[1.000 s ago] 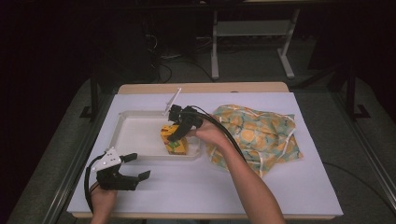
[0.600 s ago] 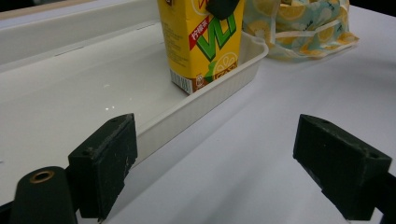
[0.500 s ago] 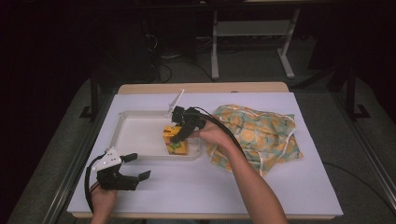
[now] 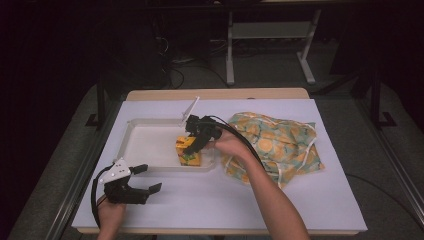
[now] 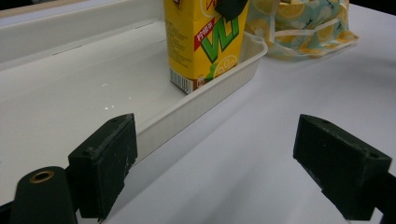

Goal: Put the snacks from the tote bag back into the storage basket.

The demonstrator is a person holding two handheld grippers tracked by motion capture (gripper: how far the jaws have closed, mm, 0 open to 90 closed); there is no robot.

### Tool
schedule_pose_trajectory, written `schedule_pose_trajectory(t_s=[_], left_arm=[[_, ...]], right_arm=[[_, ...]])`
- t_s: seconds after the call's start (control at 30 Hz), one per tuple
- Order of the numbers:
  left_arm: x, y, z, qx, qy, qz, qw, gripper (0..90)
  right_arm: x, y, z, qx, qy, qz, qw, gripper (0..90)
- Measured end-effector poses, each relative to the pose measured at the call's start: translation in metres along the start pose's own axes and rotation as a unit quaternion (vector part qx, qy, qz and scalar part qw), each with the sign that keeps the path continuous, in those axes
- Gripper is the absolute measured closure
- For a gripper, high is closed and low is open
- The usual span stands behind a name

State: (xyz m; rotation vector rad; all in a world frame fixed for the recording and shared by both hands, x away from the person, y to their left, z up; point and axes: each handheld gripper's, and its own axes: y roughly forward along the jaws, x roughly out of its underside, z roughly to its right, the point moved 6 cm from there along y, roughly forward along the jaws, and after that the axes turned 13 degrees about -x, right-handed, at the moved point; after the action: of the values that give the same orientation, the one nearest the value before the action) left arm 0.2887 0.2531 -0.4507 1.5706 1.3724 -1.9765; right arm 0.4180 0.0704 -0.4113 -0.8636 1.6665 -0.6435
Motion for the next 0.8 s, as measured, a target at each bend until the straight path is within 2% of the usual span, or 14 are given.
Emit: schedule_pose_trajectory(t_s=[0.17, 0.33, 0.5, 0.73, 0.8], left_arm=[[0.0001, 0.0003, 0.0008, 0.000, -0.006, 0.000, 1.0000, 13.5], [0.0001, 0.0005, 0.0000, -0.002, -0.005, 0.000, 1.0000, 13.5], [0.0003, 0.0007, 0.0008, -0.002, -0.006, -0.003, 1.0000, 13.4], [0.0001, 0.0013, 0.0006, -0.002, -0.007, -0.001, 1.0000, 13.5], [0.0003, 0.0012, 0.0001, -0.003, -0.003, -0.002, 1.0000, 13.5]], right_arm=[[0.0001, 0.0001, -0.0022, 0.005, -0.006, -0.003, 1.0000, 46.3], [0.0010, 0.0005, -0.0039, 0.003, -0.008, 0.000, 1.0000, 45.8], [0.0012, 0.0014, -0.0071, 0.009, -0.016, -0.008, 0.9998, 45.3], [0.0017, 0.0007, -0.0085, 0.009, -0.009, 0.000, 0.9999, 43.7], [-0.0012, -0.0037, -0.0108, 0.009, -0.009, 0.017, 0.9998, 41.8]])
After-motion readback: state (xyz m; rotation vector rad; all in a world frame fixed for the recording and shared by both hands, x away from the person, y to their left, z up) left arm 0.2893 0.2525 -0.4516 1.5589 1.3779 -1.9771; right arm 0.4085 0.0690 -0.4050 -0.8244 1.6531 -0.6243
